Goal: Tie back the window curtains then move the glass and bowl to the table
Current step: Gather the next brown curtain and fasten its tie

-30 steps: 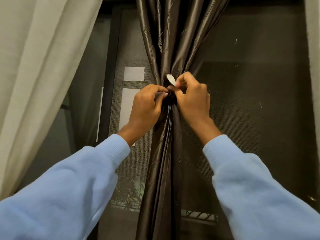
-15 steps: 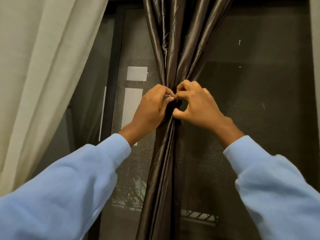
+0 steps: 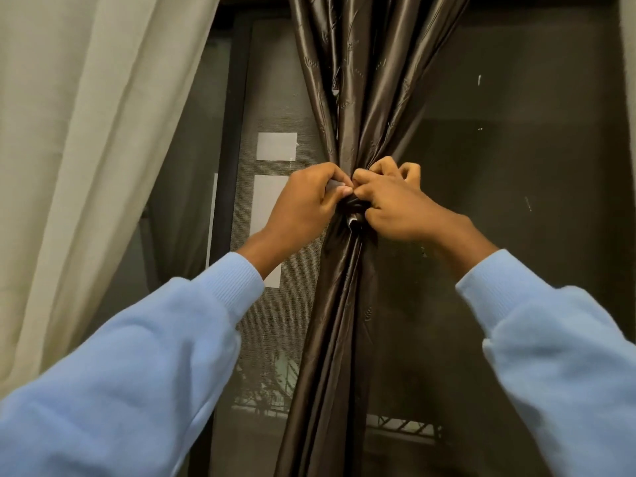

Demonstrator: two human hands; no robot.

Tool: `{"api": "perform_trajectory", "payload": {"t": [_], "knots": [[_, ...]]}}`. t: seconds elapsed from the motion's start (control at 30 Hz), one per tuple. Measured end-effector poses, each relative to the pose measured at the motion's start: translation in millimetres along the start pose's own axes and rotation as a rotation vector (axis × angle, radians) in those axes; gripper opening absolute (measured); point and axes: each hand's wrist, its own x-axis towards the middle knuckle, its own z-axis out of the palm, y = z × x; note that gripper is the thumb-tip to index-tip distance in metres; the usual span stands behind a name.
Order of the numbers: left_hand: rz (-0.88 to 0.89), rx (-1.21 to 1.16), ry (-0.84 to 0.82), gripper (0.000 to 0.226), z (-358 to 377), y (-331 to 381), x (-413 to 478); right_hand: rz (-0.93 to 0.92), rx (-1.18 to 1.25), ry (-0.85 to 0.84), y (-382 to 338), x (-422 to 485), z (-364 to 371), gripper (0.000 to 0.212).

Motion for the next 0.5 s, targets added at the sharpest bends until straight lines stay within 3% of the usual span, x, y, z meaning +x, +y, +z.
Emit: {"api": "perform_trajectory", "payload": {"t": [0.07,0.17,0.23,0.3,0.37,0.43,0.5], "knots": [[0.000,-0.022,-0.032,0.004,-1,-1,-3,0.014,0.008,0.014,-3,-4,7,0.035],[-0.027,-0.083,-0.037,0.004,-3,-1,-5,0.044,-0.062,0.056,-2,-8,11,0.034],[-0.082,-0.138,-0.014,0.004,-5,-2,0,0.151,-0.048,0.198,-7,-13,14,0.040],[-0.136,-0.173,-0.028,0.005,-6,-4,3,0.324,0.209,0.470,-18,-23,20,0.044],[-0.171,-0.176,-0.060,0.005,-5,-4,1,0.378,0.627,0.705,-25,-34,29,0.025],[-0.199,-0.206,-0.080,0.006,-4,-3,-1,0.470,0.979,0.671,-33,-46,37,0.007],[-0.219,-0.227,-0.072,0.007,-5,0,0,0.638,1.241,0.441,-44,-55,48,0.016]]}}
